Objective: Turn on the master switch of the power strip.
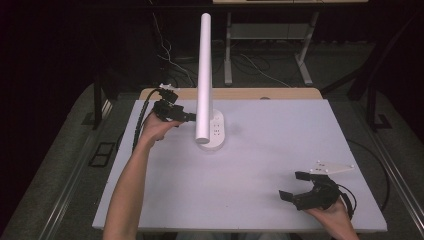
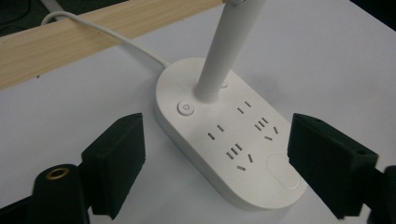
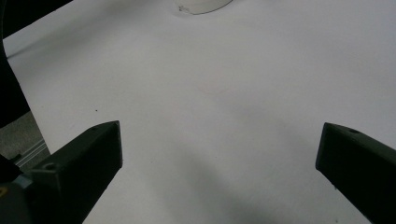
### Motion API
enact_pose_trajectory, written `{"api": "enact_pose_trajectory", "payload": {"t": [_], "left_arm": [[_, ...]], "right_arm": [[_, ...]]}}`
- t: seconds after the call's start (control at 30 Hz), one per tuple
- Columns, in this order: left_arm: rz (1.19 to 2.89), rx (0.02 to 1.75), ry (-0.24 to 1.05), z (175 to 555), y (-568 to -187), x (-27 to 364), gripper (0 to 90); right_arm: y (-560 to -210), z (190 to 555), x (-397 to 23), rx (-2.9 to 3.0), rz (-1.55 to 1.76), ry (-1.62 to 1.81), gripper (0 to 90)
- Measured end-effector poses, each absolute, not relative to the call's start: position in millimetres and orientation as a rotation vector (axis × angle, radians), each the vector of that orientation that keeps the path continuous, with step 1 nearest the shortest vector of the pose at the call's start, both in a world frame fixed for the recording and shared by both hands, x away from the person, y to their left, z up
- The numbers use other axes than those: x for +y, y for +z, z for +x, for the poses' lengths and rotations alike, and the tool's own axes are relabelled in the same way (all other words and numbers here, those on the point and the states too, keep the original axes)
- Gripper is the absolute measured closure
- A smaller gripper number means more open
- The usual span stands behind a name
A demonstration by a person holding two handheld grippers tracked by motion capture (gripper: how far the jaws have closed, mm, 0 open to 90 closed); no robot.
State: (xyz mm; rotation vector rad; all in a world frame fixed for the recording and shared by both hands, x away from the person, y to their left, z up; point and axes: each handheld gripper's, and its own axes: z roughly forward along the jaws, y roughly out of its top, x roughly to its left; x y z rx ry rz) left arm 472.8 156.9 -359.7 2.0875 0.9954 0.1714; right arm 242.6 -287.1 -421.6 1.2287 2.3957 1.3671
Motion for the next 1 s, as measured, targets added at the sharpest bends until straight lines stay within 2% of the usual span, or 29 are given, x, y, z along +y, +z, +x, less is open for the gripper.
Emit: {"api": "enact_pose_trajectory", "payload": {"t": [0.03, 0.07, 0.1, 0.13, 0.3, 0.33, 0.37, 0.4, 0.43, 0.47, 0.77, 0.8, 0.83, 0.87, 1.0], "left_arm": [[2.085, 1.001, 0.165, 474.1, -360.4, 156.5, 19.2], [2.089, 1.006, 0.167, 475.4, -361.0, 156.6, 24.1], [2.083, 1.01, 0.171, 476.1, -361.7, 156.6, 24.1], [2.067, 1.015, 0.176, 476.8, -362.5, 156.8, 29.4], [2.013, 1.06, 0.177, 480.9, -366.1, 157.6, 38.0], [2.022, 1.056, 0.186, 482.6, -367.0, 158.4, 44.7], [2.019, 1.061, 0.193, 483.6, -368.1, 158.5, 44.7], [2.005, 1.083, 0.184, 483.7, -369.2, 157.8, 50.2], [1.995, 1.091, 0.184, 484.9, -370.6, 157.7, 50.2], [1.991, 1.099, 0.182, 485.8, -371.4, 157.9, 55.1], [1.919, 1.132, 0.174, 493.2, -378.8, 160.9, 69.8], [1.909, 1.136, 0.167, 494.0, -380.0, 160.9, 74.4], [1.9, 1.142, 0.166, 494.5, -380.9, 160.6, 74.4], [1.895, 1.141, 0.169, 495.3, -381.9, 160.4, 78.4], [1.87, 1.153, 0.166, 497.1, -385.1, 159.1, 85.5]], "right_arm": [[-421.6, 242.6, -287.1, 2.396, 1.229, 1.367, 0.1], [-421.6, 242.6, -287.1, 2.397, 1.226, 1.366, 0.1], [-421.6, 242.6, -287.1, 2.397, 1.226, 1.366, 0.1], [-421.8, 242.8, -287.0, 2.398, 1.225, 1.365, 0.1], [-421.9, 242.9, -286.9, 2.399, 1.225, 1.363, 0.1], [-422.0, 242.9, -286.9, 2.398, 1.226, 1.361, 0.1], [-422.0, 242.9, -286.9, 2.398, 1.226, 1.361, 0.1], [-422.5, 243.0, -286.6, 2.397, 1.23, 1.353, 0.1], [-422.5, 243.0, -286.6, 2.397, 1.23, 1.353, 0.1], [-422.9, 243.1, -286.3, 2.398, 1.234, 1.352, 0.1], [-423.4, 243.2, -285.9, 2.4, 1.227, 1.349, 0.1], [-423.4, 243.4, -285.9, 2.4, 1.226, 1.35, 0.1], [-423.4, 243.4, -285.9, 2.4, 1.226, 1.35, 0.1], [-423.4, 243.5, -285.9, 2.4, 1.224, 1.35, 0.1], [-423.3, 243.4, -286.2, 2.397, 1.227, 1.349, 0.1]]}}
